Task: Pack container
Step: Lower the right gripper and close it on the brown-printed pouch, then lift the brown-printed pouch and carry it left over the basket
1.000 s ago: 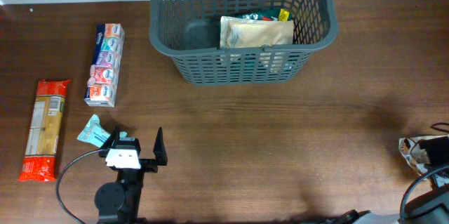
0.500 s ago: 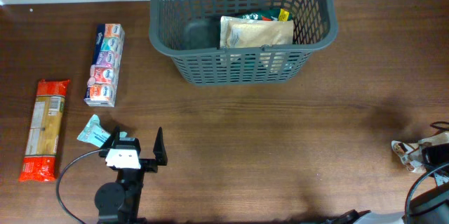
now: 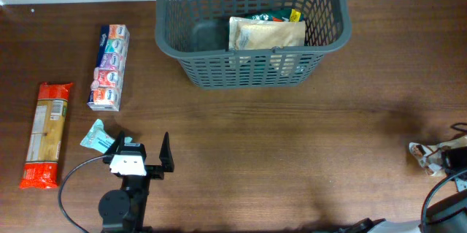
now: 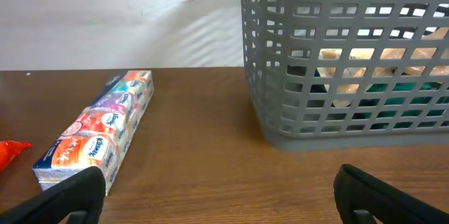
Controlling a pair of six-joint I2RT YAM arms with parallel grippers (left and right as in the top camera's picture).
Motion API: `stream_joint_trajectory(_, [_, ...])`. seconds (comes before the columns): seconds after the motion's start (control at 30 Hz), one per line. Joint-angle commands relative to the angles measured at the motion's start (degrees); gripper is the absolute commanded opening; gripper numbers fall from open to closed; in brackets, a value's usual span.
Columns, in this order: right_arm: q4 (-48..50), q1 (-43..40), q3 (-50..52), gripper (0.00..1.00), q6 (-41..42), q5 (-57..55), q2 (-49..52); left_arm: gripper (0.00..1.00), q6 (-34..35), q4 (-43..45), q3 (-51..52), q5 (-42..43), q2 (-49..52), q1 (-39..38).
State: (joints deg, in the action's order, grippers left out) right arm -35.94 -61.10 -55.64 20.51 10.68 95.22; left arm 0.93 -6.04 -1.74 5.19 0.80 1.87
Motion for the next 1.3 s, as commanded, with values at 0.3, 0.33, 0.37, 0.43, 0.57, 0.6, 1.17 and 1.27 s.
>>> stream_joint_trajectory(0.3, [-9.73,13.90,-26.51,0.03,-0.81,1.79,-0.04,0.99,-0.35,0.17,0.42,0.42,-0.46,0.28])
stream_joint_trajectory(0.33, [-10.32,16.09,-29.57,0.03,-0.81,1.79,-0.04,0.99,-0.35,0.20,0.42,0.42,-0.46,0.28])
stream_joint_trajectory(0.37, [-10.75,17.92,-32.15,0.03,-0.81,1.79,-0.04,0.99,-0.35,0.20,0.42,0.42,-0.46,0.28])
stream_joint_trajectory(0.43, [-11.17,22.03,-37.59,0.04,-0.81,1.79,-0.04,0.99,-0.35,0.20,0.42,0.42,-0.46,0.28])
stream_joint_trajectory(0.57, [-10.99,29.55,-46.80,0.03,-0.79,1.81,-0.04,0.99,-0.35,0.17,0.42,0.39,-0.46,0.28])
stream_joint_trajectory(0.6, [-10.71,31.28,-48.68,0.04,-0.79,1.86,-0.04,0.99,-0.35,0.20,0.42,0.42,-0.46,0.28])
stream_joint_trajectory(1.17, [12.98,54.10,-55.65,0.04,6.05,4.42,5.05,0.99,-0.35,0.20,0.42,0.42,-0.46,0.28])
stream_joint_trajectory(1.27, [14.40,55.84,-55.65,0.04,7.74,6.88,7.50,0.99,-0.35,0.20,0.42,0.39,-0.46,0.28])
